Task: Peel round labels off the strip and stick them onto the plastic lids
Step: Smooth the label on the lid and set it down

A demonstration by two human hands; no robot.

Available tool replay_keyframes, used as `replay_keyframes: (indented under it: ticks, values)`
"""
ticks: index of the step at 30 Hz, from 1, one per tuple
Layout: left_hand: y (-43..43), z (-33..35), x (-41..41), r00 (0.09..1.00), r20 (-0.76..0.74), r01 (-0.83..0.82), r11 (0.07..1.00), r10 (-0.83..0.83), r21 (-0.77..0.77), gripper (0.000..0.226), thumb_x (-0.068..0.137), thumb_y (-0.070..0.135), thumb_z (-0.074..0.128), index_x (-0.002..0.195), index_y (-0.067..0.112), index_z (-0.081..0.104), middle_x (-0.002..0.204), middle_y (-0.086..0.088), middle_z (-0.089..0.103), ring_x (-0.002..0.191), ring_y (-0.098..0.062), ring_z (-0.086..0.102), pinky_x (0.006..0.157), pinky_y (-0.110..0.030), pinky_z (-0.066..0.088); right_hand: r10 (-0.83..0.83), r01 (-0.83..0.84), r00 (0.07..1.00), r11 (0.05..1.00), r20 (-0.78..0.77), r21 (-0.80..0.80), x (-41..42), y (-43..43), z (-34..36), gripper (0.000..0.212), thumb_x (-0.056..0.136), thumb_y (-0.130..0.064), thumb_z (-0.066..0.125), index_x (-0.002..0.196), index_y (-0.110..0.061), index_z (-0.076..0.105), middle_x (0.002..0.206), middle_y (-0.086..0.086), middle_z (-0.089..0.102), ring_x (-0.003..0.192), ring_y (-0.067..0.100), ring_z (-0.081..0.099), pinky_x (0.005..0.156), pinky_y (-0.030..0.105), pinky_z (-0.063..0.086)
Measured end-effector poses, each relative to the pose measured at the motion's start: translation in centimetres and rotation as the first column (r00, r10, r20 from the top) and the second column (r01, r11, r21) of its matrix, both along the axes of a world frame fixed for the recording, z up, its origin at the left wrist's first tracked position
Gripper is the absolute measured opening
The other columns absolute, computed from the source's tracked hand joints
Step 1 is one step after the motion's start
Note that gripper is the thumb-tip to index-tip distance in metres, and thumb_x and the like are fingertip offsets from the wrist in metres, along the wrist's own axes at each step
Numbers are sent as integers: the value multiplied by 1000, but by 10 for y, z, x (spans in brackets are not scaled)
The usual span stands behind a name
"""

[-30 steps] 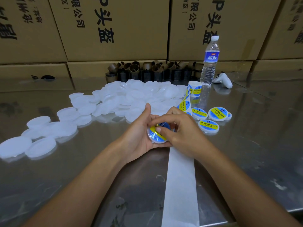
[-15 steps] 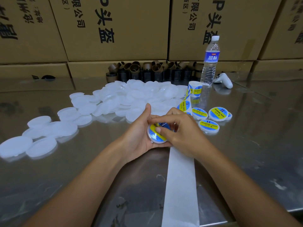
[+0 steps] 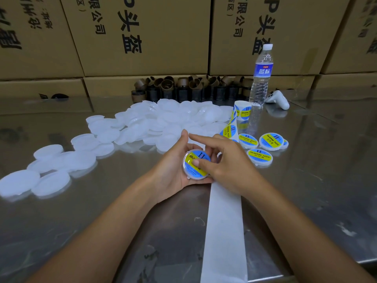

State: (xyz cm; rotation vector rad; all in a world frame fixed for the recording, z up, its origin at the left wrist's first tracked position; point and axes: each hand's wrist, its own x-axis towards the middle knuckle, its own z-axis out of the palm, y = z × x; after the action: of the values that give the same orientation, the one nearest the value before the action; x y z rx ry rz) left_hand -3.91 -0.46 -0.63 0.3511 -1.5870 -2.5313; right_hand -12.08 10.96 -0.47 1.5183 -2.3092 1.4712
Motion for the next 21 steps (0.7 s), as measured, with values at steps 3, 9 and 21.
replay_keyframes:
  ticks: [3, 9, 21]
  values:
    - [-1, 0, 0, 1000, -8, -22, 1000, 22, 13, 54, 95, 58, 28, 98, 8, 48, 95, -16, 65, 85, -25, 68, 78, -47, 58, -47, 47, 999, 998, 10, -36, -1, -1, -1, 50, 76, -18, 77, 121, -33, 60, 82, -4, 48, 67, 9, 46, 67, 20, 41]
    - [-2, 1, 0, 999, -32, -33, 999, 34, 14, 54, 96, 54, 28, 106, 7, 55, 97, -10, 72, 88, -25, 71, 77, -47, 57, -51, 53, 998, 997, 41, -54, -2, -2, 1, 20, 86, -14, 65, 92, -33, 68, 77, -5, 52, 59, 5, 46, 58, 11, 37]
    - [-3, -5, 2, 992, -111, -78, 970, 54, -230, 22, 98, 13, 47, 97, 6, 68, 94, -15, 71, 83, -22, 71, 76, -32, 59, -70, 77, 995, 992, 76, -101, -4, -2, 2, 24, 87, -7, 57, 91, -29, 65, 76, -4, 54, 58, 8, 48, 55, 11, 38]
